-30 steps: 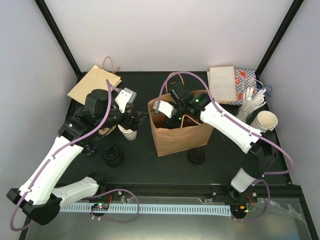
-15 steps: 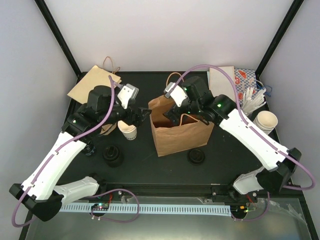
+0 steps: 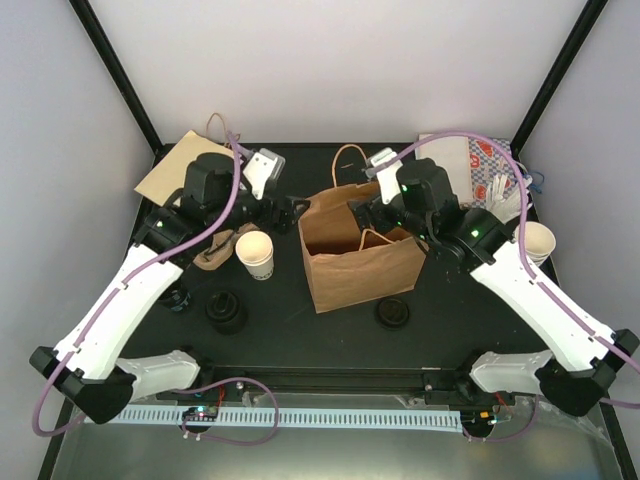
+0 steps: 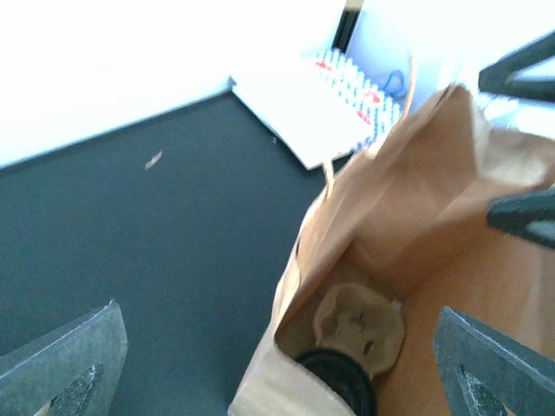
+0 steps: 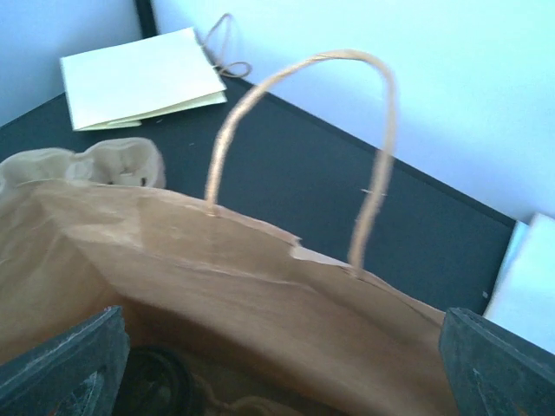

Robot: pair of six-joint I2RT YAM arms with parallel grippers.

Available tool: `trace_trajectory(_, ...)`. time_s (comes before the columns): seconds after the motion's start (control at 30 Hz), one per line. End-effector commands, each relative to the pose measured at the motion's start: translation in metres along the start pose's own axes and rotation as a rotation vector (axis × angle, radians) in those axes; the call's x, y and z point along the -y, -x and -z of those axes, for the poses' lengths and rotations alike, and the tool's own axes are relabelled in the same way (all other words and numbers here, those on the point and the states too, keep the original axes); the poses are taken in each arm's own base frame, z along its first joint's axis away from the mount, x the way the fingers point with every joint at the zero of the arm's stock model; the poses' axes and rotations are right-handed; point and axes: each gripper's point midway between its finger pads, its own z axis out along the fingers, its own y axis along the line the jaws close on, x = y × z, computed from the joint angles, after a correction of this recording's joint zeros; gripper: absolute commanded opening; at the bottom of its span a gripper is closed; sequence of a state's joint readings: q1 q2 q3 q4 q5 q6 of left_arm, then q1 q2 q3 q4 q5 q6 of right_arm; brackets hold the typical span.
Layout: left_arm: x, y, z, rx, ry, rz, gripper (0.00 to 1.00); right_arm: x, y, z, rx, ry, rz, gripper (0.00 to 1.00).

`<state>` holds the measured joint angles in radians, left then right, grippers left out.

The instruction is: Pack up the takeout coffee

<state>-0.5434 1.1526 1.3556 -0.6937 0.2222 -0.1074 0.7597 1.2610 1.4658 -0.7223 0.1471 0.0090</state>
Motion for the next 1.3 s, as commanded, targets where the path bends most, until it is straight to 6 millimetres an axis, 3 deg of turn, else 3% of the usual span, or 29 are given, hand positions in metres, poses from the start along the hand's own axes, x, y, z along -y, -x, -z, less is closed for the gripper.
trace_trajectory(0.0,0.014,0.042,0.012,0.084,-0.045,-0.039,0.99,0.036,0.012,0.027,0.085,-0.191,-0.114,1.00)
trace_trajectory(0.23,0.026,0.019,-0.012,0.012,-0.153,-0.068,0.99,0.066,0.022,0.069,0.120,-0.329,-0.160,1.00)
trace_trajectory(0.37,0.027,0.008,-0.025,-0.042,-0.182,-0.082,0.99,0.075,0.019,0.083,0.095,-0.372,-0.185,1.00)
trace_trajectory(0.53,0.030,-0.007,-0.048,-0.131,-0.235,-0.073,0.94,0.078,0.004,0.090,0.054,-0.388,-0.185,1.00)
trace_trajectory(0.83,0.040,-0.013,-0.064,-0.188,-0.280,-0.098,0.83,0.077,-0.032,0.102,0.024,-0.383,-0.192,1.00)
trace_trajectory(1.27,0.030,0.009,-0.100,-0.196,-0.229,-0.133,0.49,0.071,-0.047,0.096,0.010,-0.347,-0.176,1.00)
